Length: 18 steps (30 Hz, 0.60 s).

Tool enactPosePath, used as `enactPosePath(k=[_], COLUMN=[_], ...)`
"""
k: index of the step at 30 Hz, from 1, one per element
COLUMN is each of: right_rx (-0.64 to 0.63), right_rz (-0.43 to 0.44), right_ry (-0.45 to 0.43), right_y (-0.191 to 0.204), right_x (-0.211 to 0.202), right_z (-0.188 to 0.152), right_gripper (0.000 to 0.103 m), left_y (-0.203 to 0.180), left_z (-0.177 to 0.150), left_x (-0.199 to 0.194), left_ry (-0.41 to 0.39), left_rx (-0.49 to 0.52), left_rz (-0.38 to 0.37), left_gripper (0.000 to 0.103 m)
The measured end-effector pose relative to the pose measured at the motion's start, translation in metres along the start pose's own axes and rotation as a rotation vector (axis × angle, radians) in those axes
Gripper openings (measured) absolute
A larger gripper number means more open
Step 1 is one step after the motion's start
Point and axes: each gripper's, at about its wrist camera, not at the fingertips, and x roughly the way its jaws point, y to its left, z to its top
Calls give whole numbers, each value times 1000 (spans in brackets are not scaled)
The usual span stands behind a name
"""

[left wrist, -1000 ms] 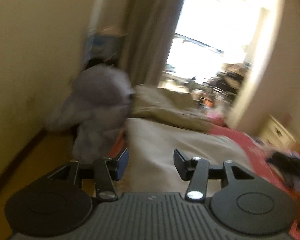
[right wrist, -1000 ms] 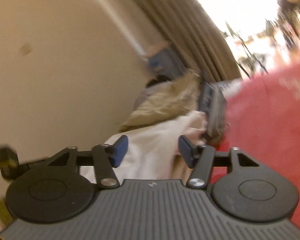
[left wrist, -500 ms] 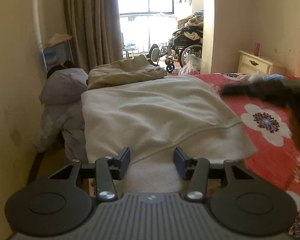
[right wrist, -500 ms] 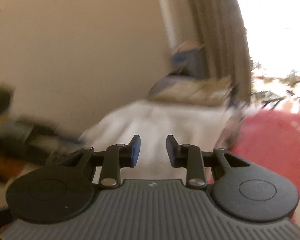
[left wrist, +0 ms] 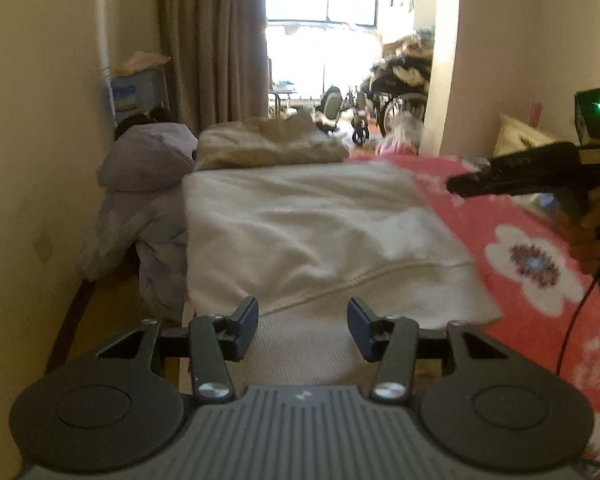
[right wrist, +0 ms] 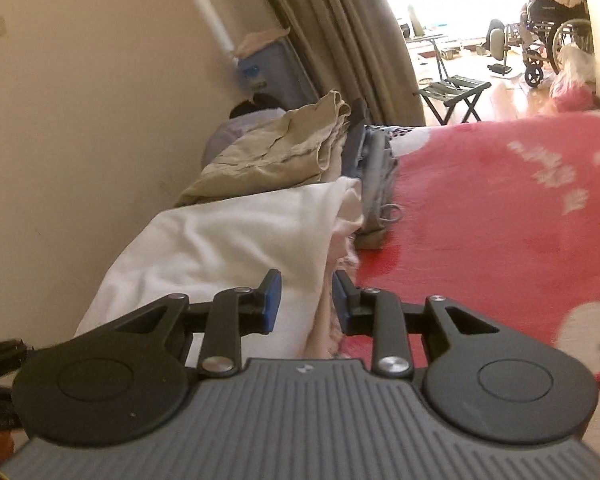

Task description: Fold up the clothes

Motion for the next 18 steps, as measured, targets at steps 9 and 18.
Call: enactPosePath(k=[9,18], right_rx=[-364,-335], right_rz=[-107,-34], right_ry=[198,120], right_y=[58,94], right_x=[-110,-247], right_z=[-13,-116], right_gripper=[42,91], left_y=[-61,-130], left_z=[-15,-64], left_x=[-119,-192], left_ry=[-56,-30], left_rx=[-91,-260], left_rz=[26,17], left_gripper=[71,94])
